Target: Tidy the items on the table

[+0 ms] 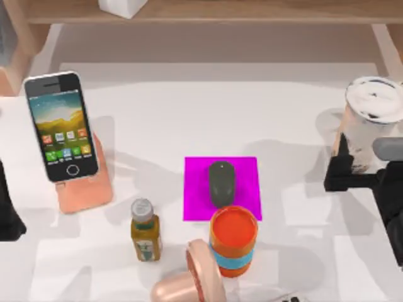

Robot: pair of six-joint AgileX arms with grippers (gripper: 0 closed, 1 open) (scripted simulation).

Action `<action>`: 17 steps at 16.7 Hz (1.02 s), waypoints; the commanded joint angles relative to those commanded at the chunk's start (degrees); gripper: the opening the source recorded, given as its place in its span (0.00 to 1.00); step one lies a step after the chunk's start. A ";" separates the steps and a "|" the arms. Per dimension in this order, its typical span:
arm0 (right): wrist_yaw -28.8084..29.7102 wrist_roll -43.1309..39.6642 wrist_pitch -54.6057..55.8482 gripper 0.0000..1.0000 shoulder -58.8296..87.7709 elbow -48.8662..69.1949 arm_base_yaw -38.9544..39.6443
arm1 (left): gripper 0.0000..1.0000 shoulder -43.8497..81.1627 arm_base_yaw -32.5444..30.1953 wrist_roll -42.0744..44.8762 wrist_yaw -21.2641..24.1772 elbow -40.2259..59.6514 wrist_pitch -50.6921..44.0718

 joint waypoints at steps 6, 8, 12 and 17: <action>2.12 -0.09 1.89 1.00 3.03 2.26 0.71 | 1.00 0.00 0.00 0.00 0.00 0.00 0.00; 1.91 -0.10 1.67 1.00 2.96 2.31 0.40 | 1.00 0.00 0.00 0.00 0.00 0.00 0.00; 0.26 -0.34 -0.31 1.00 4.59 6.14 -1.19 | 1.00 0.00 0.00 0.00 0.00 0.00 0.00; -0.80 -0.47 -1.65 1.00 5.64 8.61 -2.27 | 1.00 0.00 0.00 0.00 0.00 0.00 0.00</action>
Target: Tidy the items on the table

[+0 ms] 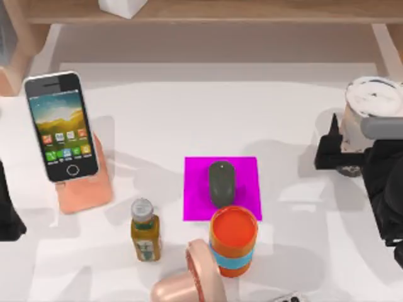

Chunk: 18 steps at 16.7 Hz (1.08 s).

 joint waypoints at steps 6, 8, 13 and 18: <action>0.00 0.00 0.00 0.62 0.00 0.00 0.00 | 1.00 0.00 0.00 0.00 0.00 0.00 0.00; 0.00 0.00 0.00 0.47 0.00 0.00 0.00 | 1.00 0.00 0.00 0.00 0.00 0.00 0.00; 0.00 0.00 0.00 0.10 0.00 0.00 0.00 | 1.00 0.00 0.00 0.00 0.00 0.00 0.00; 0.00 0.00 0.00 0.00 0.00 0.00 0.00 | 1.00 0.00 0.00 0.00 0.00 0.00 0.00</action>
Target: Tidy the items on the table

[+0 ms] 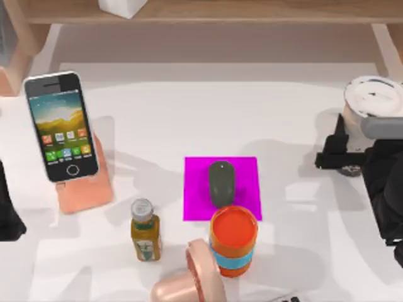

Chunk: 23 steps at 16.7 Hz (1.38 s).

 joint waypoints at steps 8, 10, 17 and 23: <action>-0.03 0.12 -1.57 0.00 -1.74 -0.14 0.03 | 1.00 0.00 0.00 0.00 0.00 0.00 0.00; -0.03 0.11 -3.12 0.00 -3.34 -0.20 0.05 | 1.00 0.00 0.00 0.00 0.00 0.00 0.00; -0.16 0.19 -2.91 0.00 -4.84 1.49 0.24 | 1.00 0.00 0.00 0.00 0.00 0.00 0.00; -1.00 0.15 -8.66 0.00 -9.11 14.12 1.24 | 1.00 0.00 0.00 0.00 0.00 0.00 0.00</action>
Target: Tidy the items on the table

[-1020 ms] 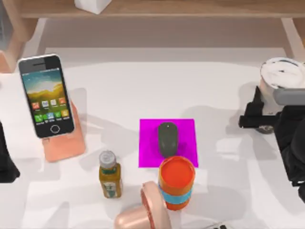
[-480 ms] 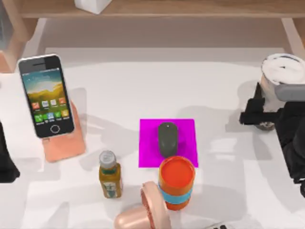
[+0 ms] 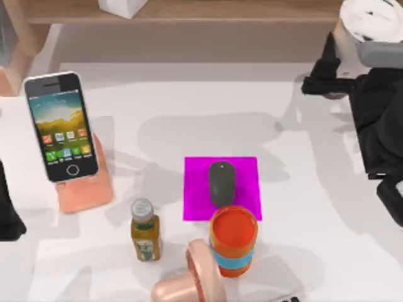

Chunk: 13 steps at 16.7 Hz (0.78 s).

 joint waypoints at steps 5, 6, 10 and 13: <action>-0.51 -0.15 -12.19 0.00 -0.77 14.76 0.09 | 1.00 0.00 0.00 0.00 0.00 0.00 0.00; -0.57 -0.19 -15.22 0.00 -0.43 17.78 -0.05 | 1.00 0.00 0.00 0.00 0.00 0.00 0.00; -0.74 -0.35 -28.17 0.00 2.09 29.44 -0.94 | 1.00 0.00 0.00 0.00 0.00 0.00 0.00; -0.83 -0.40 -37.72 0.00 4.45 37.37 -1.76 | 1.00 0.00 0.00 0.00 0.00 0.00 0.00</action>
